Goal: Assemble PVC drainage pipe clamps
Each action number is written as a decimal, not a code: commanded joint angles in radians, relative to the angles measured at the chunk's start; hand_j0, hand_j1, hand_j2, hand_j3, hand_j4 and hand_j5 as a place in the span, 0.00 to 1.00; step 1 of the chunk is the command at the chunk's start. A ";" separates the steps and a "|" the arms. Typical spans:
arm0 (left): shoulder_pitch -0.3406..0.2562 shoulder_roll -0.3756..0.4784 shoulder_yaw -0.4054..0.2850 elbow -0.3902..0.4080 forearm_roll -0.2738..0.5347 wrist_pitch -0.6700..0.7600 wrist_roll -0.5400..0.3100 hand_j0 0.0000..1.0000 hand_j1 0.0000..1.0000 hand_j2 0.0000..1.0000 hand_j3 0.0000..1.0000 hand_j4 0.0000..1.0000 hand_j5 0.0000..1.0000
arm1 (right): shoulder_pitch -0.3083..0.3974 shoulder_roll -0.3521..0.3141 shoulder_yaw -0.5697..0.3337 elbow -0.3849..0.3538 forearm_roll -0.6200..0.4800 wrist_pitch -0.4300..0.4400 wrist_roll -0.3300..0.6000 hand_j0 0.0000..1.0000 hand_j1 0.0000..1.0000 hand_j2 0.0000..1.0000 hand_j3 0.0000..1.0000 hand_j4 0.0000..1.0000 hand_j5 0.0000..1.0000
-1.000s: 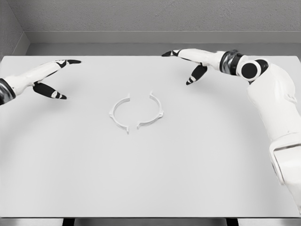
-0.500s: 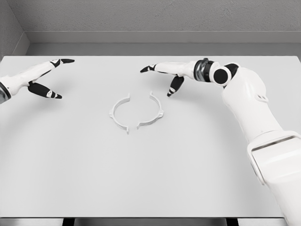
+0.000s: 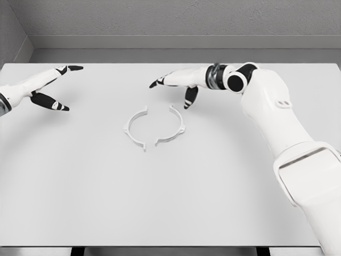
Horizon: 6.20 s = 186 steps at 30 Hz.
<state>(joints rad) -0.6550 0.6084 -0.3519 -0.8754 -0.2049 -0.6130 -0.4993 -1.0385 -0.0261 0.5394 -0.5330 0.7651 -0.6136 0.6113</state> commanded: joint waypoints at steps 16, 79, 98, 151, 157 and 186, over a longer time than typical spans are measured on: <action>-0.011 0.004 -0.001 0.003 0.007 0.002 -0.001 1.00 1.00 1.00 1.00 1.00 1.00 | -0.003 0.025 0.043 0.007 -0.006 0.003 0.000 1.00 1.00 1.00 1.00 1.00 1.00; -0.009 -0.001 -0.001 0.003 0.007 0.002 -0.001 1.00 1.00 1.00 1.00 1.00 1.00 | -0.020 0.026 0.091 0.015 -0.038 0.003 0.000 1.00 1.00 1.00 1.00 1.00 1.00; -0.008 -0.004 0.001 0.003 0.007 0.002 -0.001 1.00 1.00 1.00 1.00 1.00 1.00 | -0.020 0.026 0.146 -0.076 -0.047 0.003 0.000 1.00 1.00 1.00 1.00 1.00 1.00; 0.055 -0.156 -0.087 -0.100 -0.001 0.002 0.005 1.00 1.00 1.00 1.00 1.00 1.00 | 0.202 -0.262 -0.283 -0.245 -0.365 0.003 0.000 1.00 1.00 1.00 1.00 1.00 1.00; 0.055 -0.176 -0.093 -0.086 -0.004 0.002 0.001 1.00 1.00 1.00 1.00 1.00 1.00 | 0.193 -0.258 -0.248 -0.248 -0.362 0.003 0.000 1.00 1.00 1.00 1.00 1.00 1.00; 0.052 -0.223 -0.108 -0.088 -0.002 0.002 0.001 1.00 1.00 1.00 1.00 1.00 1.00 | 0.179 -0.256 -0.197 -0.271 -0.360 0.003 0.000 1.00 1.00 1.00 1.00 1.00 1.00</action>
<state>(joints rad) -0.6029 0.3884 -0.4607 -0.9627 -0.2161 -0.6128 -0.4990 -0.8590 -0.2821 0.3435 -0.7993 0.4131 -0.6137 0.6113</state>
